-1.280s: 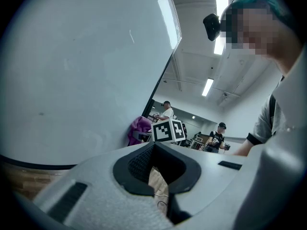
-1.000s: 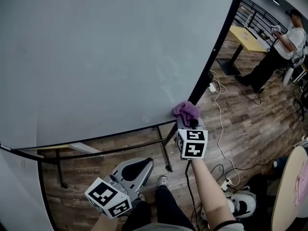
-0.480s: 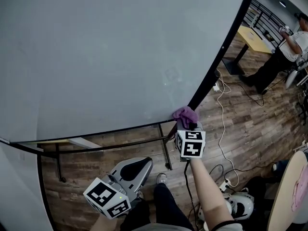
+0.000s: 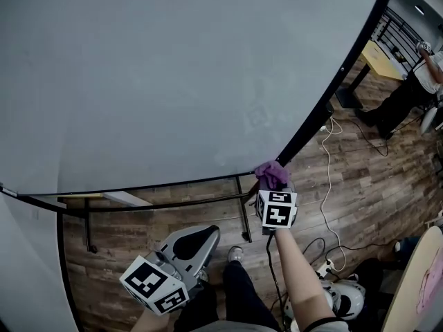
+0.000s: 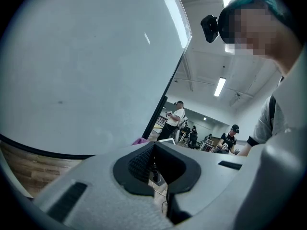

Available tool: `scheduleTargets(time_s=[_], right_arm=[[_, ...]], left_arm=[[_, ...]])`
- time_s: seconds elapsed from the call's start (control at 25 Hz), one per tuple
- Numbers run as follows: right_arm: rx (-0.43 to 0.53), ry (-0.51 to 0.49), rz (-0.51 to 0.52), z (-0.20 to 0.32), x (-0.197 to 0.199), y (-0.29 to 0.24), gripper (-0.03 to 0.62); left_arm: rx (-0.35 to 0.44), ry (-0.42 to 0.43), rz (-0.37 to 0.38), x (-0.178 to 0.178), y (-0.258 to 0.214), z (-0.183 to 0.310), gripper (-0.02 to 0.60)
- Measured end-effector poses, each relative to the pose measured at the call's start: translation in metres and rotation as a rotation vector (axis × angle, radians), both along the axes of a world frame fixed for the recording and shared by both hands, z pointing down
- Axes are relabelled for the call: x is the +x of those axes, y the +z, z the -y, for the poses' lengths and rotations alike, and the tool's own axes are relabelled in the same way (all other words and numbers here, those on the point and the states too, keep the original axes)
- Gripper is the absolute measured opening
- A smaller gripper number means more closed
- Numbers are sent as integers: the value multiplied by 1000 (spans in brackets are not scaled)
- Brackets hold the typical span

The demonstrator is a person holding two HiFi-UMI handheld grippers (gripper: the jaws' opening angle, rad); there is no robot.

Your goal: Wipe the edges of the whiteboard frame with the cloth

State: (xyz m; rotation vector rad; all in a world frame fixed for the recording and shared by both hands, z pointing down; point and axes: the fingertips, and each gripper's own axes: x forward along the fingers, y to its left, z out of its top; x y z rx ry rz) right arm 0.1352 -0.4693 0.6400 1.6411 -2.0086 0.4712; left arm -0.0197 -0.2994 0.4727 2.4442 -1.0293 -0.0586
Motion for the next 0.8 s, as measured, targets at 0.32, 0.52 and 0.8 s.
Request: scheduleTargets(time_s=[0.32,0.52,0.8], right_arm=[[-14,-21,-16,1,-1,8,108],[-45,-29,-11,-1,-1,14,109],[-2,-12,19,-20,-1,-1,109]], left_arm=[[-5,-16,-1,-2,2,0,17],[2,-16,8,-4,-1,-5,17],[23,-19,25,-14,-11,-15,17]])
